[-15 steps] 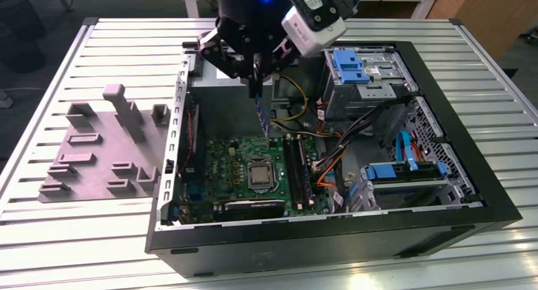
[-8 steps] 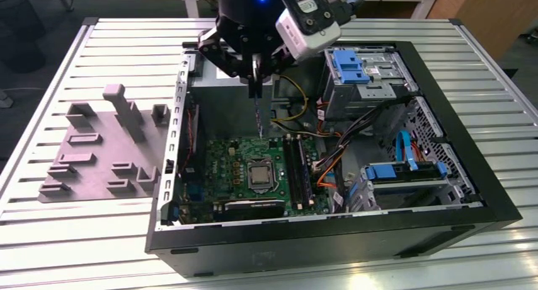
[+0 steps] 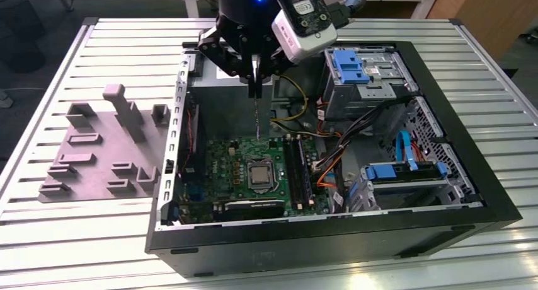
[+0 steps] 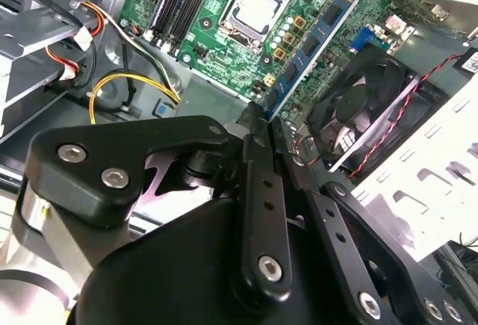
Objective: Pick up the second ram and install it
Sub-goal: 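Insert the second ram into the second slot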
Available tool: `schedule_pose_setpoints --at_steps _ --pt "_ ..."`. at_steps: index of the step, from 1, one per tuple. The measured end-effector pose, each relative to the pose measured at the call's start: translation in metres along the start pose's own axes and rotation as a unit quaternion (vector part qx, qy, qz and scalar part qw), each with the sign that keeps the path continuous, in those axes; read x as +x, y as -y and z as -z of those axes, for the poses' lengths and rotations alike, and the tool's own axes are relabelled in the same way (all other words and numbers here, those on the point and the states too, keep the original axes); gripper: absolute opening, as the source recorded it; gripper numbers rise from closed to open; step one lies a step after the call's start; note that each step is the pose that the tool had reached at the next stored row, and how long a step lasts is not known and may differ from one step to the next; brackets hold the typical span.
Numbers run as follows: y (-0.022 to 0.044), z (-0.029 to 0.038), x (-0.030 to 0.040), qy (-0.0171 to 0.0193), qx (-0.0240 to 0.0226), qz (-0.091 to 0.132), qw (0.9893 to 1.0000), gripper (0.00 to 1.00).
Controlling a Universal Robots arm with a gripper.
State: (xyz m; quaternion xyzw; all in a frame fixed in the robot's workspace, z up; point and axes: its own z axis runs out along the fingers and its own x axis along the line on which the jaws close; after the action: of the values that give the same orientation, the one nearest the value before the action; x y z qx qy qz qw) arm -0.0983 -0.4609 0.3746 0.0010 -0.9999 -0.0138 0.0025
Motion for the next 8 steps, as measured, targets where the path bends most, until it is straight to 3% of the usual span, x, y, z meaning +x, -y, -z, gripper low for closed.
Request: schedule_pose_setpoints --at_steps 8 --pt "0.0 0.0 0.0 0.0 0.0 0.0 1.0 0.14"
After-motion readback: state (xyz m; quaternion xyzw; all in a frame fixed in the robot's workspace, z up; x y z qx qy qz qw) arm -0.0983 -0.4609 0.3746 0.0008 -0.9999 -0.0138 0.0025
